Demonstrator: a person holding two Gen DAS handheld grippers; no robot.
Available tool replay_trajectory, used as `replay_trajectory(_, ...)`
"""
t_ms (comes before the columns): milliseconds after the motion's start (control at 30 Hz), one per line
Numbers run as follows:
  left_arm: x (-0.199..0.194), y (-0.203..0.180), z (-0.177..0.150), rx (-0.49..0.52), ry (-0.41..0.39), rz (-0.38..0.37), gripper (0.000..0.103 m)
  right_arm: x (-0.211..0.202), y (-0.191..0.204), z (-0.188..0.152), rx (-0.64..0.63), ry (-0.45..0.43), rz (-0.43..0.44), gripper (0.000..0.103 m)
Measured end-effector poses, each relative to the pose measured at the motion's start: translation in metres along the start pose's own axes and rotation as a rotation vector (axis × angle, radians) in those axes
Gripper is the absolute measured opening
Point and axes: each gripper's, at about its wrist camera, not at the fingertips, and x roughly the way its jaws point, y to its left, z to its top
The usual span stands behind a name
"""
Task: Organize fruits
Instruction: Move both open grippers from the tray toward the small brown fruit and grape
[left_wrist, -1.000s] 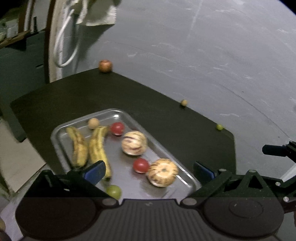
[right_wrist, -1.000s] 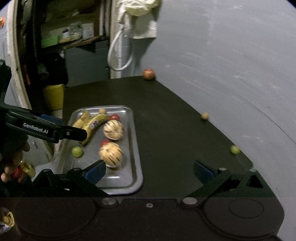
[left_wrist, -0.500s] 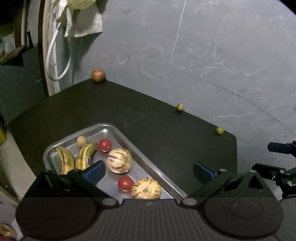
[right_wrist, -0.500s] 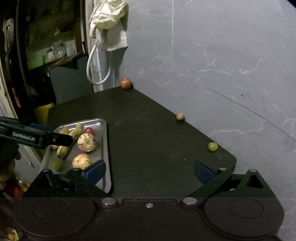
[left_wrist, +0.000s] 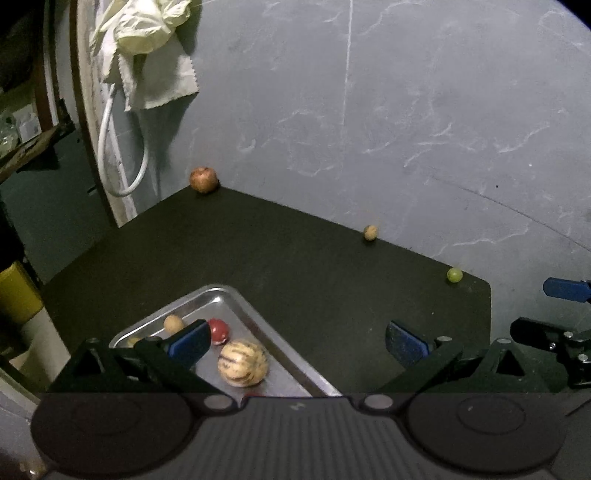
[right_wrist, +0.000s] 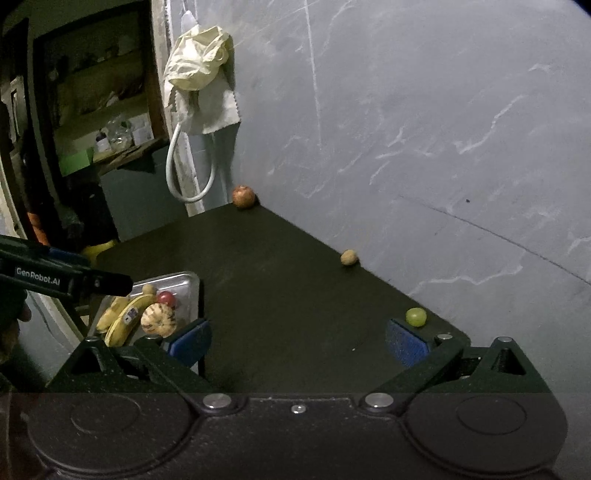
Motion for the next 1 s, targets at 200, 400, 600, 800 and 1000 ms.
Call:
replay_trajectory(200, 0.023, -0.004, 0.015, 0.031, 0.013, -0.049, 0.102, 0.001, -0.008, 0.005, 0.032, -0.008, -0.048, 0.101)
replay_trajectory(400, 0.063, -0.009, 0.045, 0.100, 0.020, -0.142, 0.102, 0.007, -0.016, 0.013, 0.094, -0.014, -0.156, 0.101)
replay_trajectory(600, 0.113, -0.010, 0.083, 0.167, 0.016, -0.241, 0.102, 0.034, -0.022, 0.025, 0.165, 0.005, -0.263, 0.101)
replay_trajectory(800, 0.177, -0.015, 0.106, 0.215, 0.016, -0.325, 0.102, 0.074, -0.024, 0.032, 0.203, 0.030, -0.357, 0.101)
replay_trajectory(1000, 0.232, -0.026, 0.109, 0.272, 0.035, -0.378, 0.102, 0.104, -0.030, 0.030, 0.228, 0.048, -0.424, 0.101)
